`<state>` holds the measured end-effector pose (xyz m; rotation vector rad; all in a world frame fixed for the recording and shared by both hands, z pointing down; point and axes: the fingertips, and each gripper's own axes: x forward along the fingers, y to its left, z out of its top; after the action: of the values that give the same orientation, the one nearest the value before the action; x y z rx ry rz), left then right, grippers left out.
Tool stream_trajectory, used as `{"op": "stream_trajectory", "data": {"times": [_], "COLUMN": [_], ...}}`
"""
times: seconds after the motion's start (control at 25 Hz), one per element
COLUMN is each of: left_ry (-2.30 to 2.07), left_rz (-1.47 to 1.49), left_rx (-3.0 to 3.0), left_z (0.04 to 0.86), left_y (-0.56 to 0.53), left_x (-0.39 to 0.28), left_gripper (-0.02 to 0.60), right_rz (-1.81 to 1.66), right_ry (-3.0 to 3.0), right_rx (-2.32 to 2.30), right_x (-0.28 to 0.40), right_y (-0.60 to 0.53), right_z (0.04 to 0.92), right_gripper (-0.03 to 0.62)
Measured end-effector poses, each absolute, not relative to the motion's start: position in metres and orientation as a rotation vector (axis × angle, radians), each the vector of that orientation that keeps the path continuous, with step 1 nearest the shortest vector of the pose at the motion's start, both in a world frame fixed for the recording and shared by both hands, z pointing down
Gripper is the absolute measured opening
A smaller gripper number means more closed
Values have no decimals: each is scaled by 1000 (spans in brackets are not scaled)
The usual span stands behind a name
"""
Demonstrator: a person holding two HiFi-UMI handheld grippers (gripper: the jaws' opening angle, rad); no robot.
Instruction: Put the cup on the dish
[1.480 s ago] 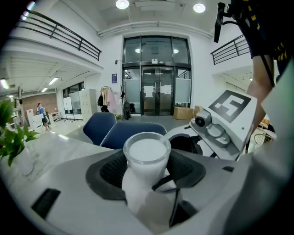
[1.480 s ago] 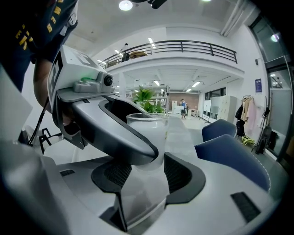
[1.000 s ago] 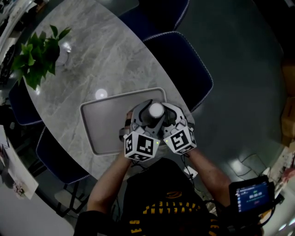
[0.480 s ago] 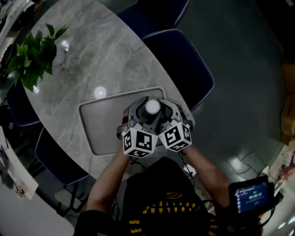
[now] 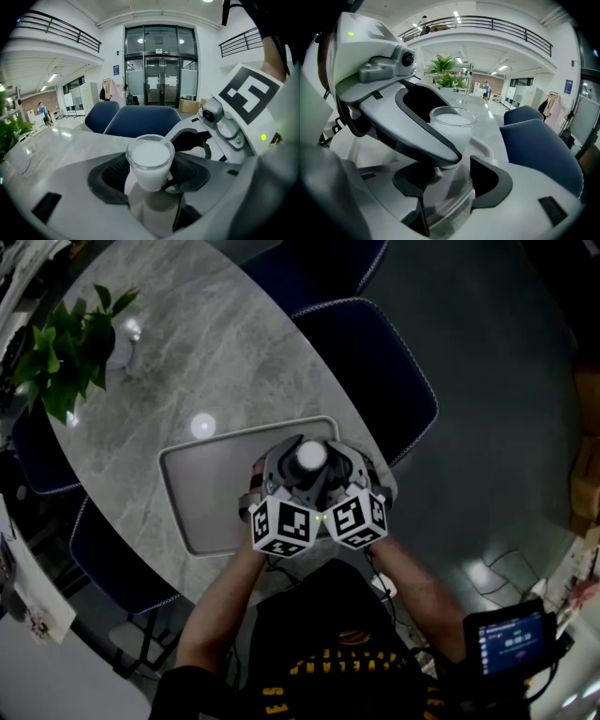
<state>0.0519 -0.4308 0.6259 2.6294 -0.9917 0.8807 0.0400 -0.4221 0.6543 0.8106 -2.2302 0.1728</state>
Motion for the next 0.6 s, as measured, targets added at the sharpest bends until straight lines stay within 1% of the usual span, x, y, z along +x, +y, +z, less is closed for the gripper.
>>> {"op": "stream_trajectory", "data": {"times": [0.6], "left_ry": [-1014], "left_rz": [886], "left_rx": [2647], "left_z": [630], "left_y": [-434], "left_x": [51], "left_gripper": [268], "right_rz": [213], "right_ry": [-2235], "right_rx": [797], "right_x": [44], "right_y": [-418], "right_z": [654], "right_gripper": [224]}}
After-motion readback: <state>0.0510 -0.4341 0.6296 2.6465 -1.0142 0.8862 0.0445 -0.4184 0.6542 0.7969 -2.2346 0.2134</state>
